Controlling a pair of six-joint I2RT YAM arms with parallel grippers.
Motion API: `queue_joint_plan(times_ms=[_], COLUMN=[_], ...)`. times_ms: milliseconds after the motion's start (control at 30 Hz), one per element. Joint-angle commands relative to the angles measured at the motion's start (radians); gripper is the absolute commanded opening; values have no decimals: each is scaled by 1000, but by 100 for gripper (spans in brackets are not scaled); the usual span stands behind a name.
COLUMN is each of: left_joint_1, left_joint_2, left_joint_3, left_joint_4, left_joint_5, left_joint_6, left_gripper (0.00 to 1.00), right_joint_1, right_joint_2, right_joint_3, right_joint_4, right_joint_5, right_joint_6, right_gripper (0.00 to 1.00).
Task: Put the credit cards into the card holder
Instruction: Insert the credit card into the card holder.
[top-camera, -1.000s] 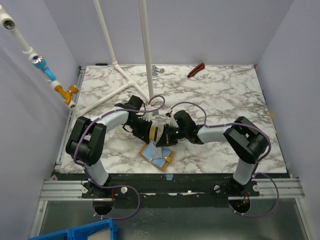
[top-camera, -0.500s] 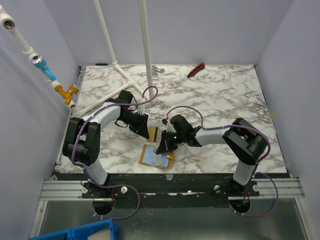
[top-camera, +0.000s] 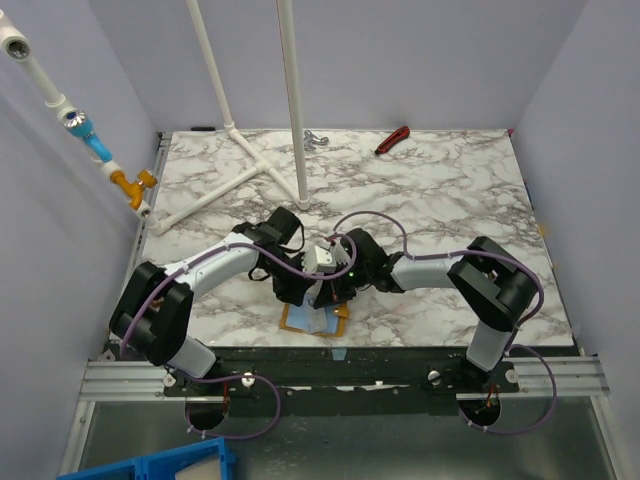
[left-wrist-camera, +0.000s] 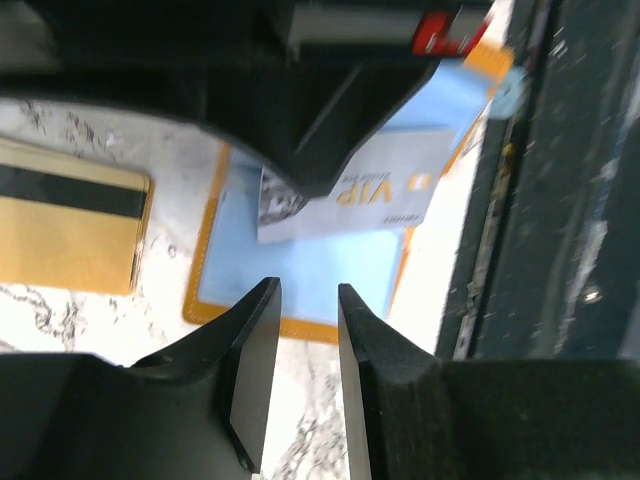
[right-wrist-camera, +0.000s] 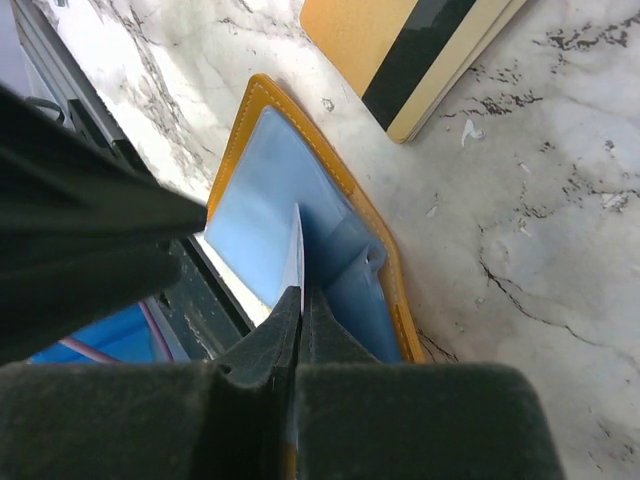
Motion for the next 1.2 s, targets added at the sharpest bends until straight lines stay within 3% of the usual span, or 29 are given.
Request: queue_joint_plan(times_ms=[0,367,667,967,1167], left_joint_1=[-26,-243,-285,-323,-377], left_joint_2=[-47,-74,-93,-58,-14], left_joint_3=[-52,-206,-247,-212,-218], left_joint_4=[60,161,187,212,222], left_joint_5=[-153,-289,-342,-360,-407], left_joint_6=[176,205,188,-5,-86], left_gripper=[32,33,30,20,18], right_joint_1=[7,7,4,-22,-22], right_joint_2=[-38,-130,-178,-253,-288], right_joint_3=[-28,-84,-137,-137,-229], right_joint_4=[-81,-110,-142,-172,2], right_joint_5=[13,6,121,259,286], right_joint_6=[-20,-3,-2,34,130], right_gripper=[1,1,1,1,1])
